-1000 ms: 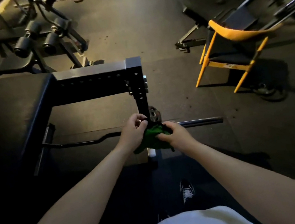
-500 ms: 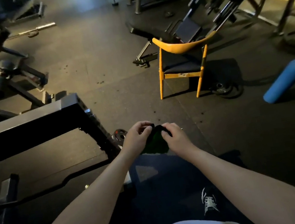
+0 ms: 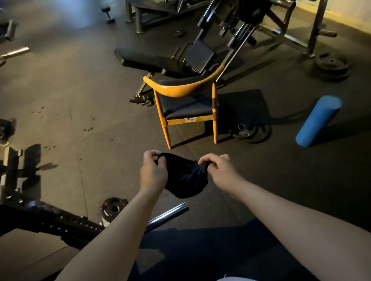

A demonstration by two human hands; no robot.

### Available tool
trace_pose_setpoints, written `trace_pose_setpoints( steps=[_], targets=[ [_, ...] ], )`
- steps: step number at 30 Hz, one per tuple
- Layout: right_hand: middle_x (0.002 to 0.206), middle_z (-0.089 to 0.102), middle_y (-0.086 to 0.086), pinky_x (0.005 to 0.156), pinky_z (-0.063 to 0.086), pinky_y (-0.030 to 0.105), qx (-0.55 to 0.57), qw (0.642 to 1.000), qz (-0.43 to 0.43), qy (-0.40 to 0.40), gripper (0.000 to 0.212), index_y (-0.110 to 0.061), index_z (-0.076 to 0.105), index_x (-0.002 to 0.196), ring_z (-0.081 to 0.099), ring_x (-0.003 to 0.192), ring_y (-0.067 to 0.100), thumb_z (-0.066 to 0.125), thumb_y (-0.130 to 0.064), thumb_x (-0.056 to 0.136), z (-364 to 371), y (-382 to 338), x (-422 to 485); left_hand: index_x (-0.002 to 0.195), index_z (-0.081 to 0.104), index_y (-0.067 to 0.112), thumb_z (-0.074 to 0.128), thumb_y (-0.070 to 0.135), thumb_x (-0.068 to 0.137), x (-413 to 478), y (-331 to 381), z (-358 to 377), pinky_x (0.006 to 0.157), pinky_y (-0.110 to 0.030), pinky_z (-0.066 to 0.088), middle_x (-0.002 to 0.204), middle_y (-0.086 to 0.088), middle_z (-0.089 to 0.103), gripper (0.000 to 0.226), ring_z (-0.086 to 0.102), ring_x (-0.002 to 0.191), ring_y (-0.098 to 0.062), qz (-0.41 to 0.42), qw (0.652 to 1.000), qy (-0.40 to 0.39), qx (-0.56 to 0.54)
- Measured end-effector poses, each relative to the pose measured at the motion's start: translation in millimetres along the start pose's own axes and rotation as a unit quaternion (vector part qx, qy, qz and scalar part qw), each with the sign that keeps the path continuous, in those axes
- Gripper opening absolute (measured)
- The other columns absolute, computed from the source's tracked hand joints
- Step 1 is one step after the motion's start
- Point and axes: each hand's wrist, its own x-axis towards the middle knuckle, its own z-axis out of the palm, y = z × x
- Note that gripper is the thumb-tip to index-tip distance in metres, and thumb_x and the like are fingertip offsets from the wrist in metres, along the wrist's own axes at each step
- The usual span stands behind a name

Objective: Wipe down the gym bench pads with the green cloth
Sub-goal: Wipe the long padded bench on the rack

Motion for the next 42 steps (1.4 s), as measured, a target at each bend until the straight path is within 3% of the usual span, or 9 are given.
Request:
trace_pose_setpoints(
  steps=[3, 9, 16, 21, 26, 31, 35, 39, 42],
  targets=[
    [0.100, 0.061, 0.001, 0.063, 0.045, 0.026, 0.032, 0.999, -0.004, -0.036, 0.027, -0.029, 0.064, 0.108, 0.057, 0.075, 0.020, 0.042, -0.013, 0.103, -10, -1, 35, 0.113, 0.053, 0.024, 0.051, 0.027, 0.103, 37, 10, 14, 0.067, -0.030, 0.049, 0.104, 0.000, 0.063, 0.011, 0.063, 0.091, -0.019, -0.015, 1.000, 0.001, 0.003],
    [0.116, 0.065, -0.001, 0.085, 0.040, 0.028, 0.044, 0.997, 0.043, -0.053, 0.031, -0.018, 0.070, 0.111, 0.055, 0.109, 0.012, 0.043, -0.010, 0.098, -18, -19, 143, 0.113, 0.053, 0.022, 0.049, 0.022, 0.101, 138, 22, 37, 0.068, -0.033, 0.047, 0.097, -0.002, 0.063, 0.012, 0.059, 0.082, -0.018, -0.047, 0.998, -0.005, -0.028],
    [0.111, 0.067, -0.005, 0.079, 0.045, 0.027, 0.069, 0.992, 0.088, -0.059, 0.025, -0.022, 0.074, 0.102, 0.058, 0.108, 0.015, 0.050, -0.015, 0.098, -7, -65, 289, 0.098, 0.059, 0.028, 0.063, 0.020, 0.093, 259, 36, 31, 0.079, -0.035, 0.053, 0.098, 0.008, 0.067, 0.010, 0.064, 0.092, -0.012, -0.057, 0.997, 0.053, 0.008],
    [0.128, 0.053, -0.001, 0.094, 0.039, 0.029, 0.022, 0.991, 0.103, -0.086, 0.045, -0.017, 0.061, 0.132, 0.045, 0.115, 0.015, 0.042, 0.003, 0.097, 2, -101, 375, 0.090, 0.052, 0.026, 0.056, 0.015, 0.093, 326, 55, 5, 0.060, -0.031, 0.039, 0.086, 0.006, 0.061, 0.011, 0.054, 0.075, -0.015, -0.085, 0.992, 0.095, 0.005],
    [0.120, 0.056, 0.011, 0.069, 0.044, 0.032, -0.047, 0.977, 0.115, -0.171, 0.056, -0.026, 0.046, 0.137, 0.054, 0.096, 0.023, 0.045, 0.001, 0.088, 25, -127, 450, 0.087, 0.046, 0.026, 0.049, 0.010, 0.094, 378, 73, -23, 0.059, -0.033, 0.034, 0.075, 0.005, 0.047, 0.018, 0.042, 0.065, -0.014, -0.061, 0.991, 0.106, -0.050],
    [0.138, 0.046, 0.015, 0.092, 0.050, 0.041, -0.146, 0.968, 0.040, -0.201, 0.058, -0.027, 0.038, 0.146, 0.052, 0.117, 0.031, 0.050, -0.010, 0.092, 53, -163, 515, 0.088, 0.044, 0.025, 0.048, 0.007, 0.095, 423, 99, -40, 0.052, -0.030, 0.031, 0.070, 0.003, 0.043, 0.019, 0.039, 0.059, -0.014, -0.051, 0.992, 0.082, -0.084],
    [0.162, 0.022, 0.003, 0.108, 0.036, 0.036, -0.115, 0.950, -0.065, -0.282, 0.076, -0.030, 0.032, 0.153, 0.028, 0.145, 0.026, 0.047, 0.012, 0.090, 72, -212, 569, 0.080, 0.047, 0.032, 0.051, 0.015, 0.084, 464, 121, -57, 0.062, -0.036, 0.036, 0.073, 0.000, 0.049, 0.017, 0.045, 0.067, -0.017, -0.032, 0.993, 0.096, -0.062],
    [0.132, 0.058, 0.012, 0.088, 0.050, 0.040, -0.180, 0.917, -0.079, -0.348, 0.044, -0.017, 0.058, 0.132, 0.056, 0.118, 0.032, 0.051, 0.004, 0.093, 94, -244, 627, 0.083, 0.049, 0.027, 0.052, 0.011, 0.087, 508, 135, -83, 0.055, -0.032, 0.035, 0.066, 0.006, 0.050, 0.018, 0.045, 0.061, -0.015, -0.039, 0.989, 0.140, -0.015],
    [0.113, 0.063, 0.010, 0.083, 0.047, 0.036, -0.205, 0.911, -0.093, -0.347, 0.021, -0.010, 0.062, 0.117, 0.058, 0.104, 0.025, 0.055, -0.010, 0.097, 111, -260, 659, 0.089, 0.053, 0.023, 0.054, 0.013, 0.089, 532, 138, -107, 0.059, -0.032, 0.038, 0.071, 0.007, 0.053, 0.010, 0.047, 0.064, -0.013, -0.044, 0.971, 0.232, 0.051]
  ],
)
